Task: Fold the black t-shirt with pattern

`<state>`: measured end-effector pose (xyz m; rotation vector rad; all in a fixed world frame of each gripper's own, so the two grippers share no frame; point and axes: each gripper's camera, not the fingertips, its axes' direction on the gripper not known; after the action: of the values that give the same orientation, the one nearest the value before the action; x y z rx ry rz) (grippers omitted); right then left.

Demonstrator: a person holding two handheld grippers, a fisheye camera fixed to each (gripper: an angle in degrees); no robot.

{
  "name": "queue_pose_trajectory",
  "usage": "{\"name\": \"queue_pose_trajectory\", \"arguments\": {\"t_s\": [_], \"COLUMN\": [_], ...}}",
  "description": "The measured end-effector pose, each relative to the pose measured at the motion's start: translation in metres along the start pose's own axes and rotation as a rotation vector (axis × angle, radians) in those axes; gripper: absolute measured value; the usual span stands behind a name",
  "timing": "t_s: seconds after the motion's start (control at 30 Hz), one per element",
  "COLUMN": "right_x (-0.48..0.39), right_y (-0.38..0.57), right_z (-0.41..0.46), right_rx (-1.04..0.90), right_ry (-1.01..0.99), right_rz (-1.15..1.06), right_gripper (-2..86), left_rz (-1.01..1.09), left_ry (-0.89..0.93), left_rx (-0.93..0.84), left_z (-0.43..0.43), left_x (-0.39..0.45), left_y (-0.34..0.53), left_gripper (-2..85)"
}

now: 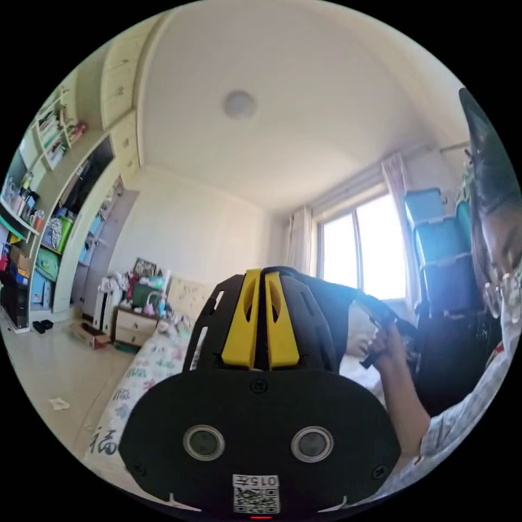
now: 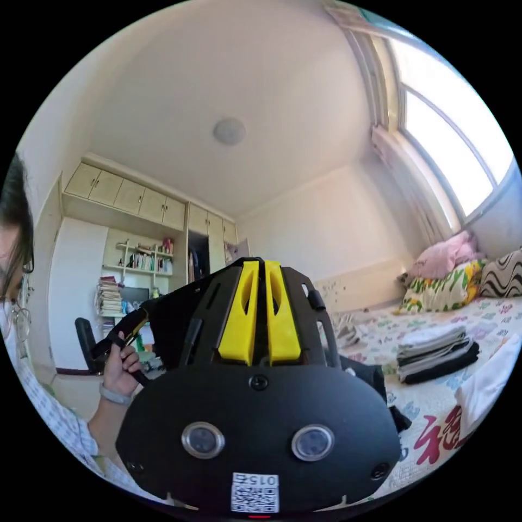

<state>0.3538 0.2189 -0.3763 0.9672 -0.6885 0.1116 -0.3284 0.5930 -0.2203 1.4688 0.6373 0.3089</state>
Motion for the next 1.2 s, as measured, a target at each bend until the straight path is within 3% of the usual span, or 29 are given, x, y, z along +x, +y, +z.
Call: {"name": "queue_pose_trajectory", "arguments": {"t_s": [0.07, 0.27, 0.37, 0.5, 0.7, 0.8, 0.9, 0.97, 1.0, 1.03, 1.07, 1.2], "right_x": [-0.030, -0.076, -0.088, -0.083, -0.033, 0.010, 0.074, 0.152, 0.173, 0.209, 0.234, 0.264], "right_y": [-0.031, -0.088, -0.105, -0.112, -0.093, -0.062, -0.014, 0.043, 0.058, 0.085, 0.099, 0.108], "right_z": [-0.016, -0.029, -0.016, 0.015, 0.117, 0.202, 0.311, 0.400, 0.416, 0.432, 0.428, 0.381], "right_rx": [0.162, 0.391, 0.410, 0.375, 0.195, 0.013, -0.305, -0.746, -0.863, -1.032, -1.061, -1.123], "right_ry": [0.028, 0.081, 0.113, 0.148, 0.228, 0.314, 0.405, 0.407, 0.405, 0.400, 0.350, 0.032], "right_rz": [-0.050, -0.224, -0.357, -0.455, -0.500, -0.491, -0.474, -0.309, -0.245, -0.115, -0.003, 0.089], "right_gripper": [0.6, 0.5, 0.5, 0.5, 0.6, 0.9, 1.8, 4.1, 4.8, 6.8, 7.9, 8.4], "left_rz": [-0.012, 0.150, 0.275, 0.406, 0.456, 0.434, 0.420, 0.397, 0.377, 0.336, 0.312, 0.263], "left_ry": [0.020, -0.001, -0.077, -0.141, -0.185, -0.218, -0.286, -0.318, -0.320, -0.330, -0.343, -0.175], "left_rx": [0.197, 0.487, 0.579, 0.557, 0.290, 0.107, -0.125, -0.428, -0.532, -0.751, -0.878, -0.851], "left_z": [-0.027, -0.068, -0.073, -0.049, 0.063, 0.152, 0.265, 0.370, 0.394, 0.432, 0.449, 0.413], "left_x": [0.018, 0.062, 0.073, 0.063, -0.015, -0.067, -0.128, -0.190, -0.208, -0.242, -0.266, -0.303], "left_y": [-0.030, -0.097, -0.120, -0.141, -0.140, -0.109, -0.051, 0.019, 0.040, 0.079, 0.108, 0.129], "left_gripper": [-0.8, -0.7, -0.7, -0.7, -0.6, -0.4, 0.1, 1.7, 2.2, 3.6, 4.6, 5.8]}}
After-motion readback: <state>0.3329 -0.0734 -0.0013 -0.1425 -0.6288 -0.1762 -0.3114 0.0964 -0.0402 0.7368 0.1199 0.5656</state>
